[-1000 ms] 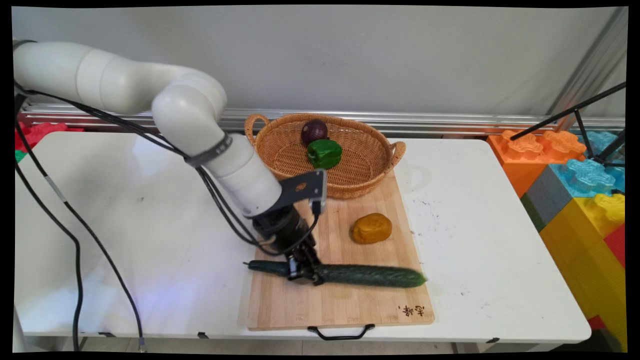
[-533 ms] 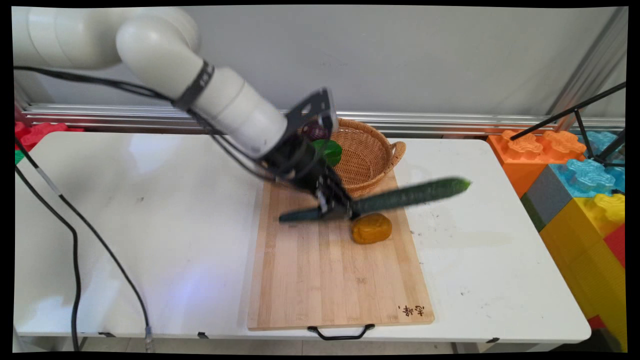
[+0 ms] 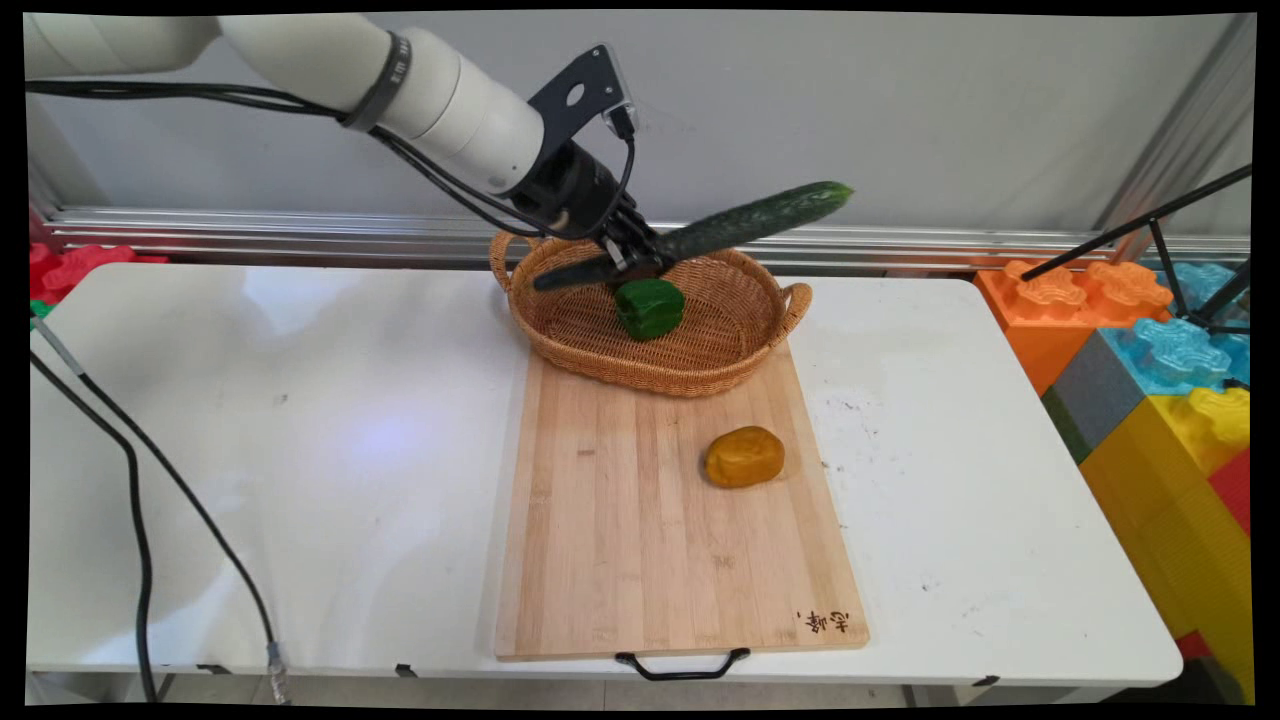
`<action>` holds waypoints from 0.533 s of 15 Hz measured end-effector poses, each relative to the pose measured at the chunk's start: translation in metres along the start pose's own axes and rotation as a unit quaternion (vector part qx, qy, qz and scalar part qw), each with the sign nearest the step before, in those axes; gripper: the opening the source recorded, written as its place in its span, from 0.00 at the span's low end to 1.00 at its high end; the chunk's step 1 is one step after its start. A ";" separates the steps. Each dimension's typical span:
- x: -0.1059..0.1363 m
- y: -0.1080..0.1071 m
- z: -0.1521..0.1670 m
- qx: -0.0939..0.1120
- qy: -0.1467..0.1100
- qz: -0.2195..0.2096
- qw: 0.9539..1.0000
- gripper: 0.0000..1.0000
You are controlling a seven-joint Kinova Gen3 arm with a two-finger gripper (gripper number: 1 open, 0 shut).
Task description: Place the picked object in the vegetable basket
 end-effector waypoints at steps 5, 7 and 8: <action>-0.020 -0.030 0.034 0.022 -0.054 0.030 0.998 0.00; -0.029 -0.041 0.051 0.026 -0.072 0.042 0.996 0.00; -0.032 -0.045 0.058 0.027 -0.079 0.046 0.995 0.00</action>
